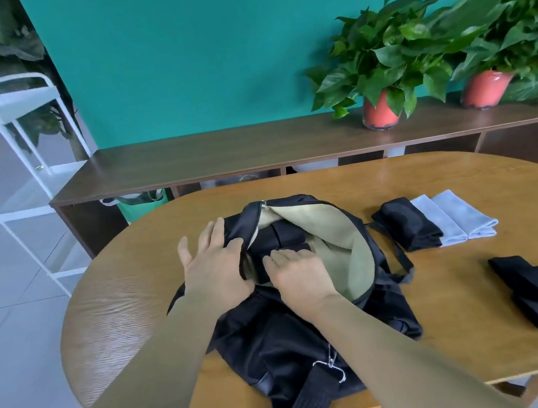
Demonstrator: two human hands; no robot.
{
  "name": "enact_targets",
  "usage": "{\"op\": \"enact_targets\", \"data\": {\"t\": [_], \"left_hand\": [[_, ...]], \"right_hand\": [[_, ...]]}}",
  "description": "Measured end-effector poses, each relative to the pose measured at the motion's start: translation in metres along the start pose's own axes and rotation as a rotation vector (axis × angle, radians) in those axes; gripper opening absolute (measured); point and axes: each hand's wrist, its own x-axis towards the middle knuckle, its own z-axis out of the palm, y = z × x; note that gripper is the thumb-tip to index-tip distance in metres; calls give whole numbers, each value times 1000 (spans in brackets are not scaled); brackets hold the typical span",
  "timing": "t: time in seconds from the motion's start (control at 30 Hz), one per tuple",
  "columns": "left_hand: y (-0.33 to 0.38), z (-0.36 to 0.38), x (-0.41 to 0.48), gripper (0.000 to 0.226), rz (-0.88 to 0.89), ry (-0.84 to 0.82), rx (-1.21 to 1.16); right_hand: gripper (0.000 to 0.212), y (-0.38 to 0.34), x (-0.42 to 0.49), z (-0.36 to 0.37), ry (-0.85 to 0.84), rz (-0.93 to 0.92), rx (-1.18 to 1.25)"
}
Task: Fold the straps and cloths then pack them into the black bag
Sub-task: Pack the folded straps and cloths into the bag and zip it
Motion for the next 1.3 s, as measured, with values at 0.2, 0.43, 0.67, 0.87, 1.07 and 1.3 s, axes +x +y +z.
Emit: {"op": "enact_targets", "data": {"t": [0.2, 0.43, 0.67, 0.87, 1.07, 1.3], "left_hand": [[-4, 6, 5, 70, 25, -17, -17], [-6, 14, 3, 81, 40, -21, -25], [-6, 9, 2, 77, 44, -17, -14], [-2, -2, -7, 73, 53, 45, 10], [17, -14, -16, 73, 69, 40, 14], [66, -21, -19, 72, 128, 26, 37]], "right_hand": [[26, -7, 17, 26, -127, -9, -27], [40, -8, 15, 32, -238, -12, -46], [32, -6, 16, 30, -264, -44, -129], [39, 2, 8, 10, -130, 20, -50], [39, 23, -16, -18, -171, 49, -67], [37, 89, -78, -36, 97, 173, 3]]}}
